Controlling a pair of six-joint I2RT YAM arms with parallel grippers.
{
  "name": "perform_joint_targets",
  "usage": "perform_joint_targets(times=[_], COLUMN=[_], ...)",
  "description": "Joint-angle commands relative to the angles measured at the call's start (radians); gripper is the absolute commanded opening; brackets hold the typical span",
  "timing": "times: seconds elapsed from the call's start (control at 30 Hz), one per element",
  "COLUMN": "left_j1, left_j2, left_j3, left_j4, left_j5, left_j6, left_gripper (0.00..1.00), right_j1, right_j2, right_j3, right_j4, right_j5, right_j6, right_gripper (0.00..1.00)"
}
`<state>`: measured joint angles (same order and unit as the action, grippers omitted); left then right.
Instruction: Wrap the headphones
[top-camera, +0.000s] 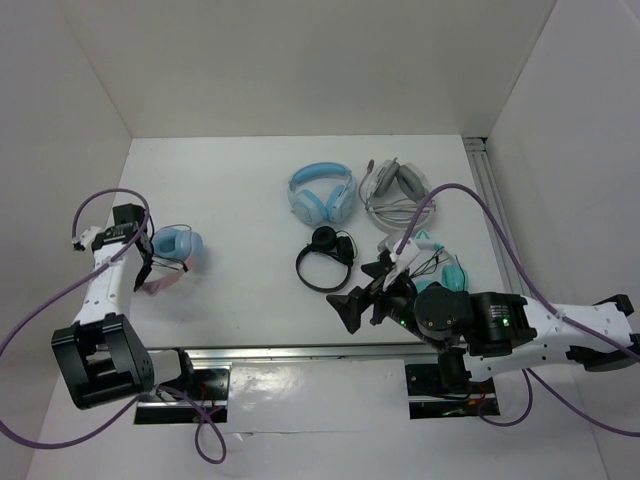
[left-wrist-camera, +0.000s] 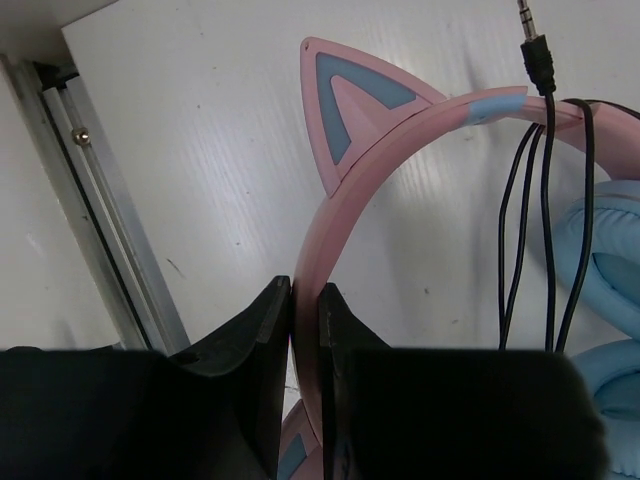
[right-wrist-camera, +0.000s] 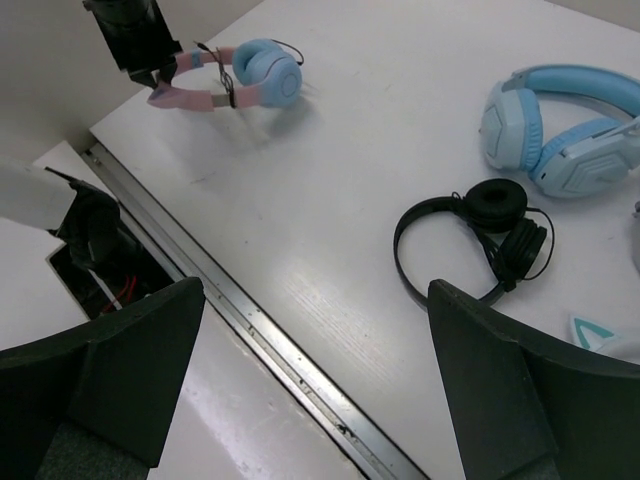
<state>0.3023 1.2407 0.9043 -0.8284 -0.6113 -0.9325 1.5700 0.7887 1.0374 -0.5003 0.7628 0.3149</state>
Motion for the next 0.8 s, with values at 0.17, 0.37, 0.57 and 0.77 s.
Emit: perform_joint_targets(times=[0.17, 0.37, 0.57, 0.77], left_j1=[0.021, 0.021, 0.021, 0.021], left_j2=[0.109, 0.094, -0.058, -0.349], left_j3=[0.037, 0.039, 0.065, 0.077], left_j4=[0.017, 0.006, 0.009, 0.129], left_j5=[-0.039, -0.019, -0.006, 0.302], left_j6=[-0.089, -0.089, -0.04, 0.18], left_gripper=[0.35, 0.68, 1.0, 1.0], right_j1=[-0.004, -0.004, -0.004, -0.004], right_j2=[-0.009, -0.009, 0.04, 0.063], right_j3=[-0.014, -0.005, 0.013, 0.104], right_j4=[0.088, 0.088, 0.088, -0.055], right_j5=[-0.036, -0.036, -0.036, 0.166], right_j6=[-0.023, -0.023, -0.023, 0.103], right_gripper=[1.0, 1.0, 1.0, 1.0])
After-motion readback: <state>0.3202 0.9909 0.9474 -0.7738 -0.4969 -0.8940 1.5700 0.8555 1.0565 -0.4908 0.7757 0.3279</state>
